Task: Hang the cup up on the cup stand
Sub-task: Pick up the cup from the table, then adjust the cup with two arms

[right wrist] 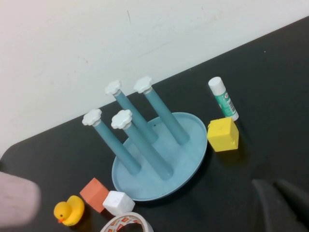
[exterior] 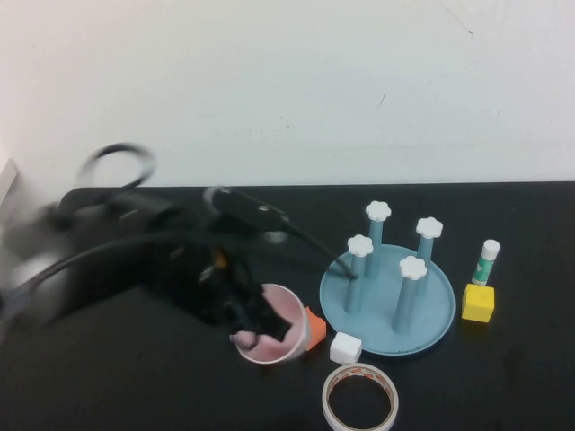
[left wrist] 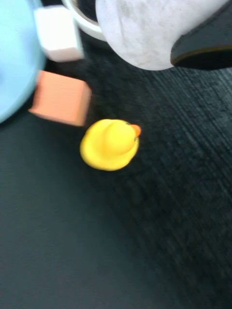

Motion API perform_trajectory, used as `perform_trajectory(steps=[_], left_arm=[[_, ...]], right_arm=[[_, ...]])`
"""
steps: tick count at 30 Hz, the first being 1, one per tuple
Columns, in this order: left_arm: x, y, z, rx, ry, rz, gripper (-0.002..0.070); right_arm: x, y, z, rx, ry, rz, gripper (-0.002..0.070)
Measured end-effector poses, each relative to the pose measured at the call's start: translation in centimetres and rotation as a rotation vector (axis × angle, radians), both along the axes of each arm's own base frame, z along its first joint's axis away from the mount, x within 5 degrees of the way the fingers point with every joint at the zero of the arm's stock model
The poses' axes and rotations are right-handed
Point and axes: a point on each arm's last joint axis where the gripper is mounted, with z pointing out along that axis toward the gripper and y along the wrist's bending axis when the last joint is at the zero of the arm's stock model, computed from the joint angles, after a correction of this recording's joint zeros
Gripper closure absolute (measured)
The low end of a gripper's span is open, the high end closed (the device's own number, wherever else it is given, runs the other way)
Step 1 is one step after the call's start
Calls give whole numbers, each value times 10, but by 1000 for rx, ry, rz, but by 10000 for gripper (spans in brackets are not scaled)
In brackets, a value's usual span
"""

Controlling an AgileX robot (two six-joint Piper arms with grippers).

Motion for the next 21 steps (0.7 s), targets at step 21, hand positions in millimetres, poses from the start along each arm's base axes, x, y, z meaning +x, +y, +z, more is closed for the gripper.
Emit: perform_trajectory(steps=[21], left_arm=[[-150,113,65,-422,-1019,42,669]], right_arm=[[-6,34,19,180,-137,377,678]])
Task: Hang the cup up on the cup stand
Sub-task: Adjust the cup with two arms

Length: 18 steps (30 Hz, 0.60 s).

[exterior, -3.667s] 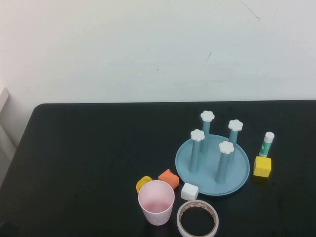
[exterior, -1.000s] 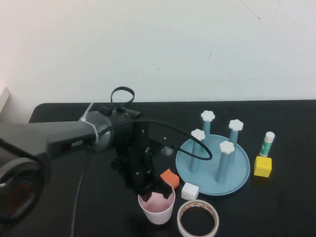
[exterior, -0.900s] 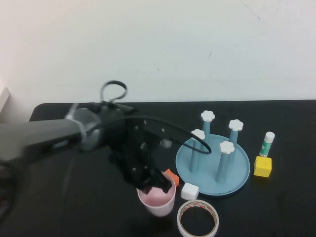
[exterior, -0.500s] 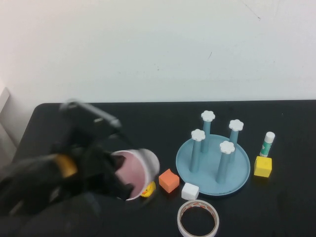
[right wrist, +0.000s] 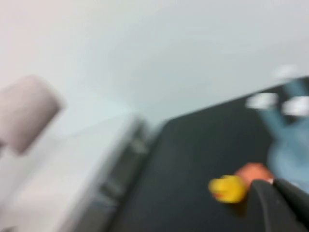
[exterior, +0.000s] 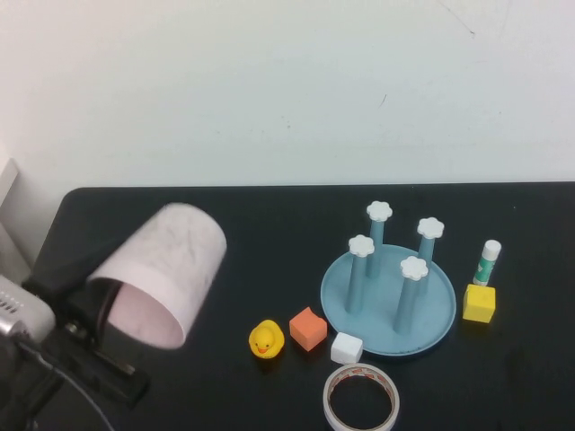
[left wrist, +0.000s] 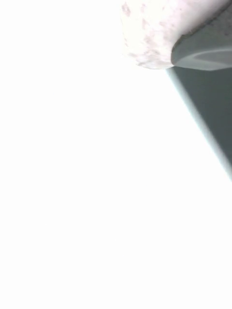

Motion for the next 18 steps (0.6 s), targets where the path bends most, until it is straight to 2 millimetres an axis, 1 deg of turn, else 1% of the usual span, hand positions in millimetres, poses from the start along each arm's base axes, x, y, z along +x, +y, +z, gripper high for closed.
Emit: perform_trajectory(steps=[3,5,6,8,10,13,14,15,16,18], left_arm=[[1,0,7,1,-114,14,669],[3,0,11,-16,-178,26,669],[6,-1,13,-40,-222,36,669],[9,-2,14,-67,-253,46,669],[13,-4,14,-102,-260,51,669],[19,-7,10,-157,-244,49,669],[20,-8,9,-171,-237,49,669],[22,-9,8,-186,-232,49,669],[24,-10,6,-197,-224,48,669],[27,-12,4,-223,-219,47,669]], right_arm=[[3,7,6,60,13,96,678],[6,12,15,74,33,160,678],[12,16,34,104,45,234,665],[19,20,49,124,58,309,619],[30,24,62,153,99,379,519],[51,27,73,222,204,449,295],[58,28,77,241,231,462,248],[64,29,79,263,265,478,176],[74,30,83,283,304,489,107],[88,35,89,300,348,517,49]])
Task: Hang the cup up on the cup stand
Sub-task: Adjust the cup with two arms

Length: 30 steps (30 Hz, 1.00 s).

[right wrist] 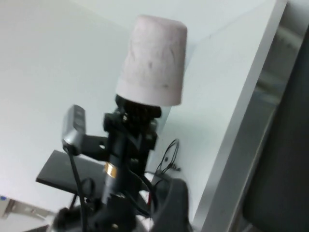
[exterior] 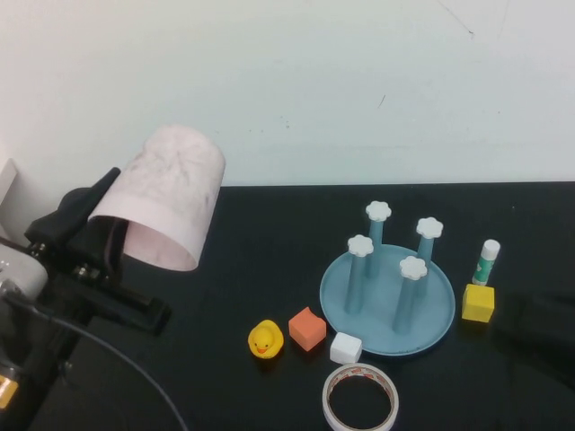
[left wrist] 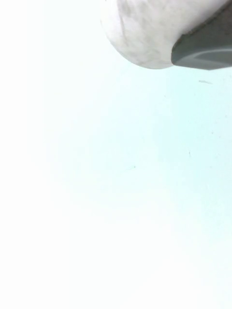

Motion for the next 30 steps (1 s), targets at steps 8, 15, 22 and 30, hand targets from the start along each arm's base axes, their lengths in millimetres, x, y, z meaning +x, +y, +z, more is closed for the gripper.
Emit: perform_trajectory(steps=[8,15,22,30], left_arm=[[7,-4,-7,-78,61,-26,669],[6,-3,-5,-94,37,-26,669],[6,-3,-4,-101,33,-22,669],[7,-1,-5,-106,37,-7,669]], right_arm=[[60,51,40,-64,-29,68,10],[107,136,46,-100,-23,179,8],[147,181,52,-58,-11,210,7],[148,200,52,-47,10,221,7]])
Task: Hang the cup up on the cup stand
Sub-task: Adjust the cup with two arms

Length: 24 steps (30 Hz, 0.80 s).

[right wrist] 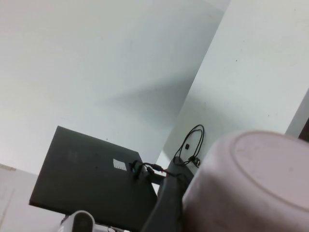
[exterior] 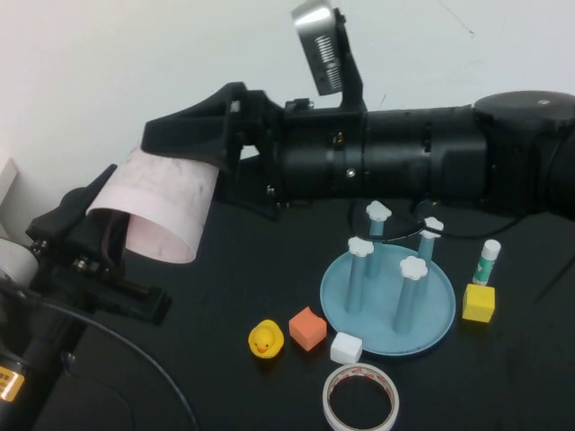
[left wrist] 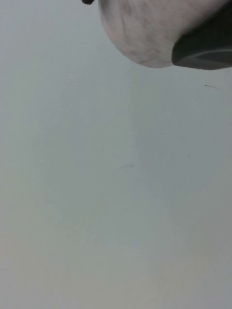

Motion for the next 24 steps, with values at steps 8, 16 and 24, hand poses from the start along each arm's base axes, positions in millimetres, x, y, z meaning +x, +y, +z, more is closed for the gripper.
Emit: perform_trajectory(steps=[8,16,24], left_arm=[[0,0,0,-2,4,2,669],[-1,-2,1,22,-19,-20,669],[-1,-2,1,20,-19,-23,669]], right_arm=[[-1,5,-2,3,18,1,7],[4,9,0,10,6,3,47],[3,9,0,6,-30,14,89]])
